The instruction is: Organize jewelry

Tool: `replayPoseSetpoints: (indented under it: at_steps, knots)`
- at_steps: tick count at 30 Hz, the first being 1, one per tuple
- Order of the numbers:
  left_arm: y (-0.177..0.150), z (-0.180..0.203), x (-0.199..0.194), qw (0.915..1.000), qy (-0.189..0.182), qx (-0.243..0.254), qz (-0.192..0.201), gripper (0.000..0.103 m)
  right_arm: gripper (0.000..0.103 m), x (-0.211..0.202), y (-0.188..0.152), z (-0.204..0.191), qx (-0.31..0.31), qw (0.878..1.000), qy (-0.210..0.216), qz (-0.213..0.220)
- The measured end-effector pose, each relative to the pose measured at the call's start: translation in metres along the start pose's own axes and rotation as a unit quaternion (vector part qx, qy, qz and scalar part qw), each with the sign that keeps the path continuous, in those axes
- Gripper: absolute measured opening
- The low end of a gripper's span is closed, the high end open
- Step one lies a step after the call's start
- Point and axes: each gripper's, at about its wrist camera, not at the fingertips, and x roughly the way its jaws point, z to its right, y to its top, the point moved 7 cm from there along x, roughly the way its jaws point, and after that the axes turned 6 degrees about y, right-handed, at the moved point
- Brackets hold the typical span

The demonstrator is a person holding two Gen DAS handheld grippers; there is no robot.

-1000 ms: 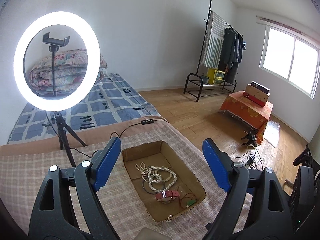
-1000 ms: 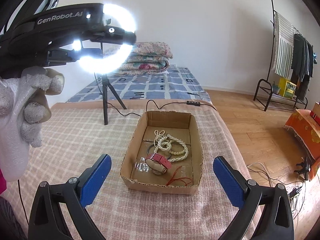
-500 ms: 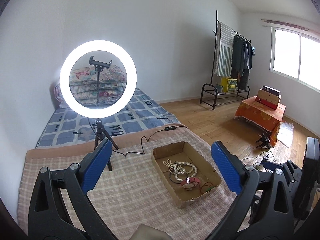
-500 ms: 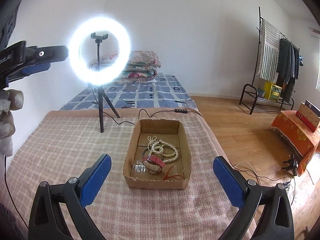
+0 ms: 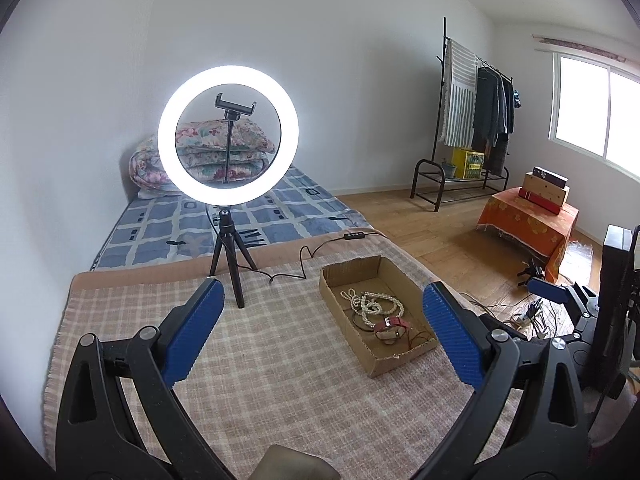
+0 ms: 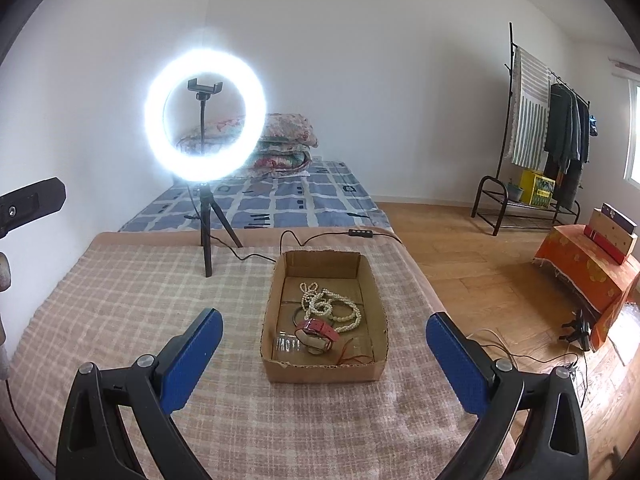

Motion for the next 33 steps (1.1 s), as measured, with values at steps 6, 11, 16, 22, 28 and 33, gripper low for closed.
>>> replayPoseSetpoints:
  at_steps: [6, 11, 16, 22, 28, 33]
  knots:
    - [-0.005, -0.002, -0.002, 0.9999, 0.007, -0.011, -0.005, 0.103, 0.103, -0.008, 0.0, 0.001, -0.005, 1.0, -0.006, 0.007]
    - [-0.017, 0.002, -0.002, 0.9998, 0.014, -0.004, -0.013, 0.103, 0.103, -0.013, -0.001, 0.008, -0.001, 1.0, -0.016, 0.014]
    - [-0.029, 0.006, 0.001, 0.9994, 0.017, 0.006, -0.028, 0.103, 0.103, -0.014, -0.002, 0.012, 0.003, 1.0, -0.021, 0.016]
    - [-0.037, 0.006, 0.003, 0.999, 0.024, 0.01, -0.037, 0.103, 0.103, -0.01, -0.004, 0.01, 0.001, 1.0, -0.017, 0.011]
    - [-0.041, 0.004, 0.004, 0.9987, 0.026, 0.009, -0.043, 0.103, 0.103, -0.006, -0.007, 0.009, -0.003, 1.0, -0.018, 0.006]
    - [-0.041, 0.002, 0.003, 0.9987, 0.027, 0.007, -0.043, 0.103, 0.103, -0.004, -0.007, 0.008, 0.002, 1.0, -0.016, 0.006]
